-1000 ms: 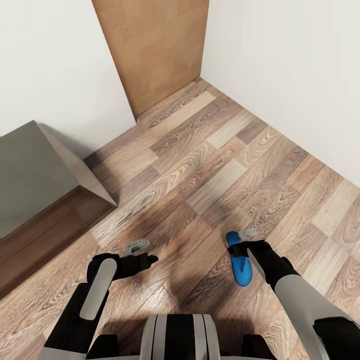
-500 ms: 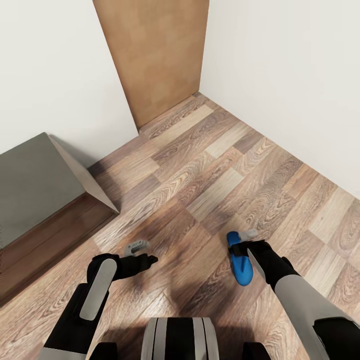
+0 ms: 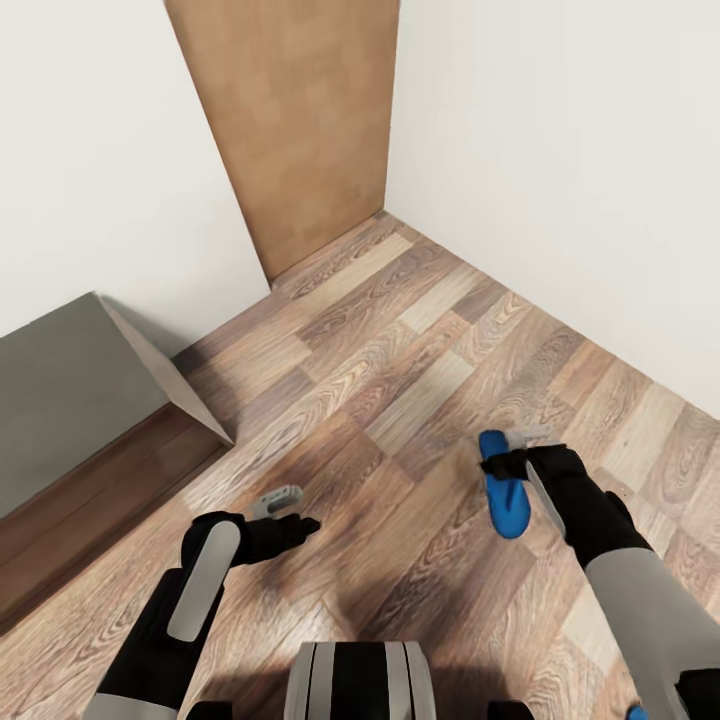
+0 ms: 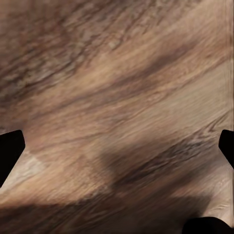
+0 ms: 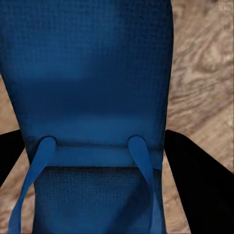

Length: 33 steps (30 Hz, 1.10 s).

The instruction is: In the bedroom, move the book from the bed onto either nightstand, and place the two sandals side by side next to the bed.

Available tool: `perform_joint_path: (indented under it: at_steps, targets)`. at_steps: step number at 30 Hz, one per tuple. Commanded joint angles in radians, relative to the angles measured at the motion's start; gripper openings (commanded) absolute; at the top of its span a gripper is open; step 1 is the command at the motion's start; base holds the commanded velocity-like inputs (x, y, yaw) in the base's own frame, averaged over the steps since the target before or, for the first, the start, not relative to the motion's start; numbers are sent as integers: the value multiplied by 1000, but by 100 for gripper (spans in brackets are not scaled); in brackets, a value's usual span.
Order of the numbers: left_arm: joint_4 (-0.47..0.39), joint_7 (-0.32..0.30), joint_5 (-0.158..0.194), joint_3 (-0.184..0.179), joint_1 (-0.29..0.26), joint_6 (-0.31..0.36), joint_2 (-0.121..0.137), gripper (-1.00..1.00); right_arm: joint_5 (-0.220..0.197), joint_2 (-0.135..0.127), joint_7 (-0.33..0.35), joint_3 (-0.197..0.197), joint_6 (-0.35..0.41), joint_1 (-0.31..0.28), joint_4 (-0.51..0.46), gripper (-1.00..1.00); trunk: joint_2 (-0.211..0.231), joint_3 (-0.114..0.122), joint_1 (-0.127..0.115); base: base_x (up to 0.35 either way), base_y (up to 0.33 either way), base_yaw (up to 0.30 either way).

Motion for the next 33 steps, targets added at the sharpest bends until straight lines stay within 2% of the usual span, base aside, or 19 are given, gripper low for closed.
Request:
perform_joint_path:
  at_steps: [1, 2, 6, 7, 8, 13, 14, 20, 22, 27, 33]
  targets:
    - [0, 10, 10, -1, 0, -2, -1, 100, -14, -20, 28, -4, 32, 10, -41, -100, 0, 3, 0, 0, 0, -226]
    - [2, 11, 10, -4, 0, -28, -3, 100, -44, -81, 124, -17, 90, 43, -140, -100, 0, 7, -1, 0, 0, -246]
    - [3, 10, 9, -7, 0, -64, -4, 100, -63, -155, 239, -23, 134, 69, -247, -100, 1, 23, -3, 0, 0, -255]
    - [4, 10, 9, -9, 0, -78, -4, 100, -70, -187, 286, -25, 161, 96, -313, -100, 1, 27, -3, 0, 0, -263]
    - [4, 9, 9, -9, 0, -81, -5, 100, -72, -194, 295, -26, 171, 107, -337, -100, 2, 30, -4, 0, 0, -265]
    - [4, 9, 10, -11, 0, -92, -8, 100, -79, -214, 326, -39, 221, 182, -502, -100, 3, 50, -6, 0, 0, -267]
    - [4, 9, 10, -11, 0, -92, -8, 100, -79, -214, 326, -39, 221, 182, -502, -100, 3, 54, -6, 0, 0, -268]
    - [5, 8, 10, -14, 0, -96, -11, 100, -81, -216, 333, -95, 238, 249, -623, -100, 4, 77, -9, 0, 0, -269]
    - [5, 8, 10, -25, 0, -97, -14, 100, -80, -215, 334, -113, 242, 263, -650, -100, 5, 85, -10, 0, 0, -269]
    - [16, 8, 9, -49, -1, -99, -16, 100, -78, -211, 335, -129, 246, 274, -674, -100, 6, 104, -12, 0, 0, -269]
    - [19, 8, 9, -53, -2, -100, -17, 100, -76, -211, 335, -141, 247, 276, -678, -100, 8, 127, -15, 0, 0, -270]
